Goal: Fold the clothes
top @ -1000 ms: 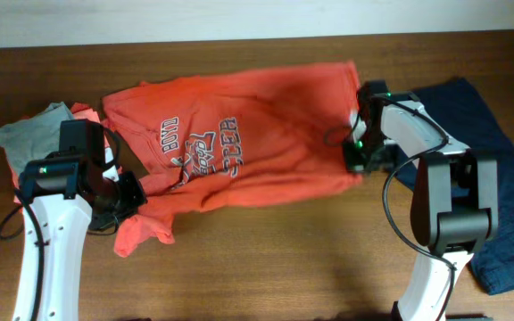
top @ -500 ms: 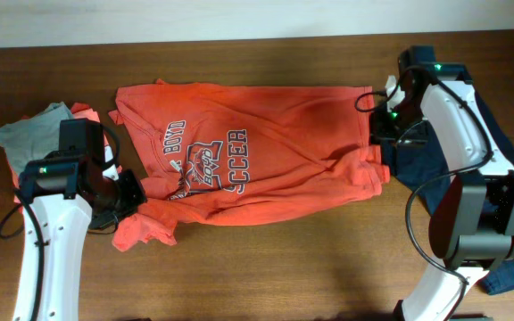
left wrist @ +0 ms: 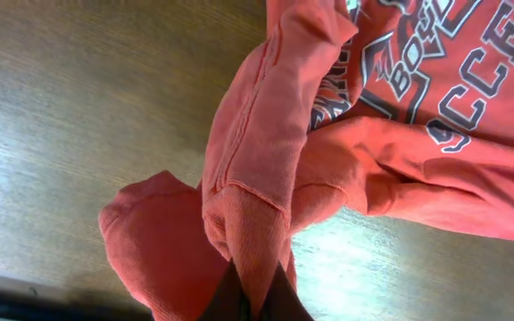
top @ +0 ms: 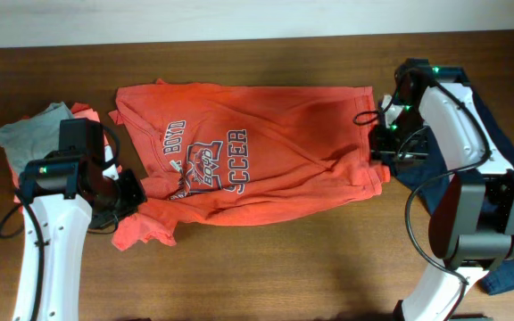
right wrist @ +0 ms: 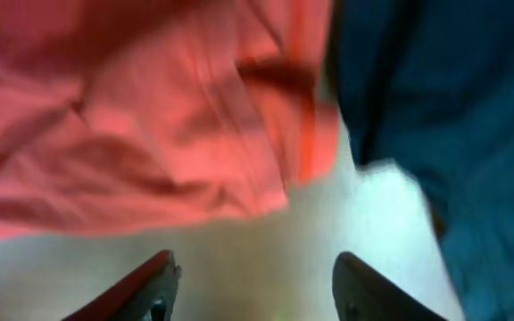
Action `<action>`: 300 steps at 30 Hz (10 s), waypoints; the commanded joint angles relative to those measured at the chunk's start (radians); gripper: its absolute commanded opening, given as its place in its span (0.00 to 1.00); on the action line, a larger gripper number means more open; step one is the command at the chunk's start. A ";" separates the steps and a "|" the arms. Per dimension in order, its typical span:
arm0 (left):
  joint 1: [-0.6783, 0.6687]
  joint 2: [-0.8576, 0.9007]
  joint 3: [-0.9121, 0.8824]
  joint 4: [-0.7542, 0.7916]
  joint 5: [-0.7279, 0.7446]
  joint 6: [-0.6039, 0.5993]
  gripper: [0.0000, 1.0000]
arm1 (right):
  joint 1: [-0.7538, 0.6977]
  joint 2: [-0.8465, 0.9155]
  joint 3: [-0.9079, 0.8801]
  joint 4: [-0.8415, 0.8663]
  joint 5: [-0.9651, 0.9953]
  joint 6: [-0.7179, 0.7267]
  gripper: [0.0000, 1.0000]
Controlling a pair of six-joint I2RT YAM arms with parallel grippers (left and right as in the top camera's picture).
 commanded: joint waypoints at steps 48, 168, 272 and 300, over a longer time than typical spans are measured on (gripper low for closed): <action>0.004 -0.006 0.006 0.032 -0.011 0.016 0.00 | 0.083 -0.068 0.129 0.195 0.085 0.089 0.34; 0.004 -0.006 0.006 0.101 -0.037 0.016 0.01 | 0.338 -0.149 -0.630 0.668 -0.018 0.423 0.50; 0.004 -0.006 0.006 0.146 -0.085 0.016 0.01 | 0.422 -0.444 -0.457 0.258 0.337 0.316 0.55; 0.004 -0.006 0.006 0.148 -0.086 0.016 0.02 | 0.139 -0.376 -0.780 0.709 0.095 0.326 0.55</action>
